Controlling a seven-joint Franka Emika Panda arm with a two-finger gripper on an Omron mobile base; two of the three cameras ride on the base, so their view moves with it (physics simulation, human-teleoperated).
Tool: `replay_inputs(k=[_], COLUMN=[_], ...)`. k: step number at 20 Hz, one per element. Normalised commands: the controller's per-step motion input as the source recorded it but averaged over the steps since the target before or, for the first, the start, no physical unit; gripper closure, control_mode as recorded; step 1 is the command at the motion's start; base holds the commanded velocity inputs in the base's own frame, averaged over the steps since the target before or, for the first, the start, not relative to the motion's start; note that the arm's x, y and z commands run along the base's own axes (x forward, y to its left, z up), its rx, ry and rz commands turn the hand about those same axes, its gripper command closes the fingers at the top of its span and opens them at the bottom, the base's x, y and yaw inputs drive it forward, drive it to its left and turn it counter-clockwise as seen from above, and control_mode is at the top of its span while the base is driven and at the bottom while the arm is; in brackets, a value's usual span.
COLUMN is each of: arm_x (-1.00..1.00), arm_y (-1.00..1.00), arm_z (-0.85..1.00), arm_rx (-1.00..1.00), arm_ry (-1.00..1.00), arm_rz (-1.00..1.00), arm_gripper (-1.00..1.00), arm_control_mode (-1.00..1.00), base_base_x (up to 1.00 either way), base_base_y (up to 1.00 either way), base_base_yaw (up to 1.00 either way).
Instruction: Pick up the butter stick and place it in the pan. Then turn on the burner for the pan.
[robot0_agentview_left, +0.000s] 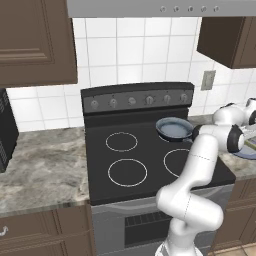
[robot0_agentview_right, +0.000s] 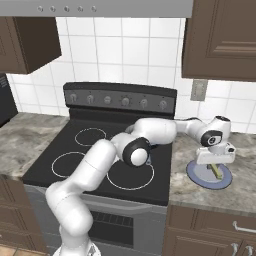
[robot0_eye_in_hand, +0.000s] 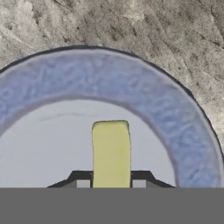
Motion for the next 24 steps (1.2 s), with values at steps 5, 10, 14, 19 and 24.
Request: replay_inputs(k=[5, 10, 14, 19, 24], arm_x=[-0.01, -0.14, -0.24, -0.19, -0.25], arm_y=[0.0, 0.0, 0.08, 0.34, 0.42], arm_z=[0.0, 0.02, 0.16, 0.18, 0.15], arm_rx=[0.0, 0.0, 0.0, 0.0, 0.0], arm_ry=[0.0, -0.05, -0.11, -0.07, -0.03], arm_rz=[0.0, 0.0, 0.0, 0.0, 0.0], arm_gripper=[1.0, 1.0, 1.0, 1.0, 1.0], arm_control_mode=[-1.0, -1.0, -1.0, -1.0, -1.0], base_base_x=[0.0, 0.0, 0.0, 0.0, 0.0], base_base_y=[0.0, 0.0, 0.0, 0.0, 0.0], base_base_yaw=[0.0, 0.0, 0.0, 0.0, 0.0])
